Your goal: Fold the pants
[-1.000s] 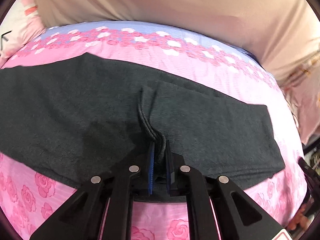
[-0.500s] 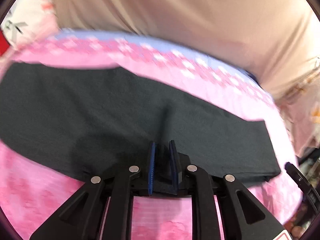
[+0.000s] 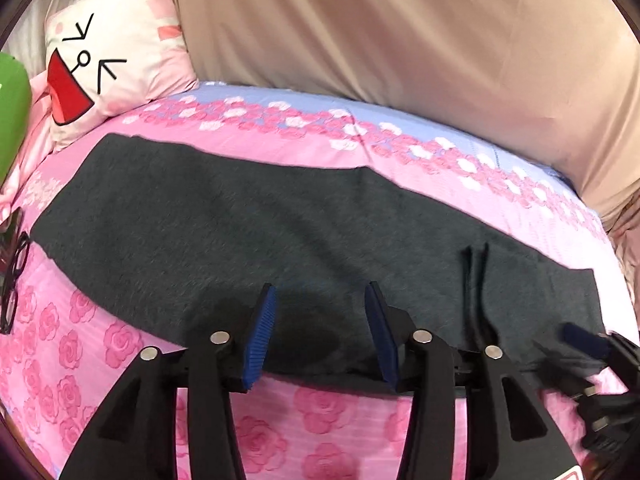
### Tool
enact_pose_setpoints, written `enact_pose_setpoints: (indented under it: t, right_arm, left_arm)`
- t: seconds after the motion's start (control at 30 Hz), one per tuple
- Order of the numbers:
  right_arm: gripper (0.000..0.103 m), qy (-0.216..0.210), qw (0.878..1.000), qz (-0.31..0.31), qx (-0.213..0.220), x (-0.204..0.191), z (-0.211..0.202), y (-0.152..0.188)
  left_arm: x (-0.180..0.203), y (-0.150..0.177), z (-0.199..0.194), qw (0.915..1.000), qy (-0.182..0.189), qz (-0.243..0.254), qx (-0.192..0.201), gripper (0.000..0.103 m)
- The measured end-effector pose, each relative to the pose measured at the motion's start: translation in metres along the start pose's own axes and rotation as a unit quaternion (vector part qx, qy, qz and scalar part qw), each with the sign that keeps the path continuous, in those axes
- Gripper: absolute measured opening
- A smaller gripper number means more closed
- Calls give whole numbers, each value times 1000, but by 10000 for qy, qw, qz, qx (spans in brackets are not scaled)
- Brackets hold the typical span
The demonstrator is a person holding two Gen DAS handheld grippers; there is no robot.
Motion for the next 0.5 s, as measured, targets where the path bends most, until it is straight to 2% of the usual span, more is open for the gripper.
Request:
enact_pose_setpoints:
  t: [0.07,0.1,0.17,0.2,0.23,0.3,0.4,0.5]
  right_arm:
    - [62,274,9993,-195,-174,-2,24,1]
    - [60,529,9976,-430,-92,-3,29,-3]
    - [41,507,9982,-299,-77,-3,29,-9]
    - [21,304,9995,-56,-36,-1,27,-15]
    - [12,312,9995,56,56,-1,23,-22]
    - [11,397,9989,73,244,-1,16,-36]
    - [11,207,9989,171,393,-11,11,-52]
    - [11,101,9995,127,259,-24,28,-53]
  left_arm:
    - [-6,5,2,9999,-85,62,0,52]
    - [-7,7,2,10000,-31,61,-17,52]
    - [-8,8,2,9999,75,94,-5,60]
    - [-8,8,1,9999,61,112,34,61]
    - [-7,9,1,9999,11,148,80,61]
    - [-4,9,1,9996,-87,227,108,61]
    - [0,10,0,9992,-146,346,159,65]
    - [0,10,-2,9992,-98,349,179,68]
Point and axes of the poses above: each gripper's, at about its wrist camera, not at the fingertips, and z roughly the way its jaws point, x to its right, y to its underside, the point moved 6 cm from there along z, roughly the way its jaws point, and after that the axes turned 12 degrees about -y, right-handed, at the moved point
